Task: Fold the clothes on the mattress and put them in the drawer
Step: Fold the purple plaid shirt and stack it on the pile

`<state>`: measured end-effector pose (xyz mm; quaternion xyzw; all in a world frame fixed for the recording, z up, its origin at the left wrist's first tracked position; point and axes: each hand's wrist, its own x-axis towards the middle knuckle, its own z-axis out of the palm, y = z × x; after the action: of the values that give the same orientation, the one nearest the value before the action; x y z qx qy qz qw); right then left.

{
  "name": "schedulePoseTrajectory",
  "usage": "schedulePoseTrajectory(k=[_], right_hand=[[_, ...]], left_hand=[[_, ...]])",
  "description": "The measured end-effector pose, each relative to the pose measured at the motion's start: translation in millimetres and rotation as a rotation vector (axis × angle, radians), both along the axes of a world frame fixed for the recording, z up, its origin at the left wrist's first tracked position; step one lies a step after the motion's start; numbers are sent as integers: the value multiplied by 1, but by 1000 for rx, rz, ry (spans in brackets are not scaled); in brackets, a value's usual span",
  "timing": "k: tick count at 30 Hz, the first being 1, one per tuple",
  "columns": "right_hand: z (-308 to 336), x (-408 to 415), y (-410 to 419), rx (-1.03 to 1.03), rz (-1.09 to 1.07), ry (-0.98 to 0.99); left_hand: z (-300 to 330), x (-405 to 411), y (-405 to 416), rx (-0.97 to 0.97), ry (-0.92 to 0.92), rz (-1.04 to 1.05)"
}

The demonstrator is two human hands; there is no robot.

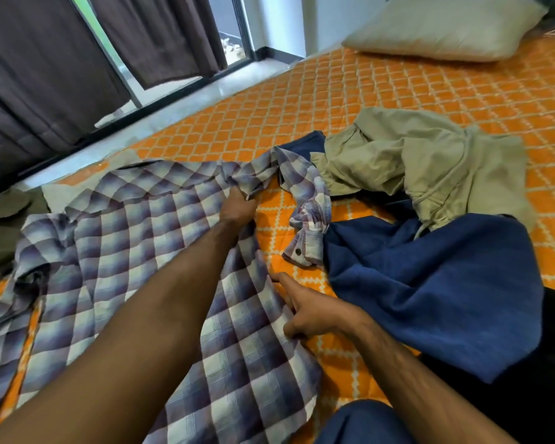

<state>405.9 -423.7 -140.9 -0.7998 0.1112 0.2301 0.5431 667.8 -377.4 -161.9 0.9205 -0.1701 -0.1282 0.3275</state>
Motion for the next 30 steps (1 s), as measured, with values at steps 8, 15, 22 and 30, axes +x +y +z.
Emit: schedulePoseTrajectory(k=[8,15,22,30], right_hand=[[9,-9,16,201,-61,3],[58,5,62,90,6,-49],[81,37,154,-305,119,-122],[62,65,228,-276,188,-133]], left_hand=[[24,4,26,-67,27,-45],[65,8,68,-147,-122,-92],[88,28,159,103,-434,-313],[63,49,244,359,-635,-370]])
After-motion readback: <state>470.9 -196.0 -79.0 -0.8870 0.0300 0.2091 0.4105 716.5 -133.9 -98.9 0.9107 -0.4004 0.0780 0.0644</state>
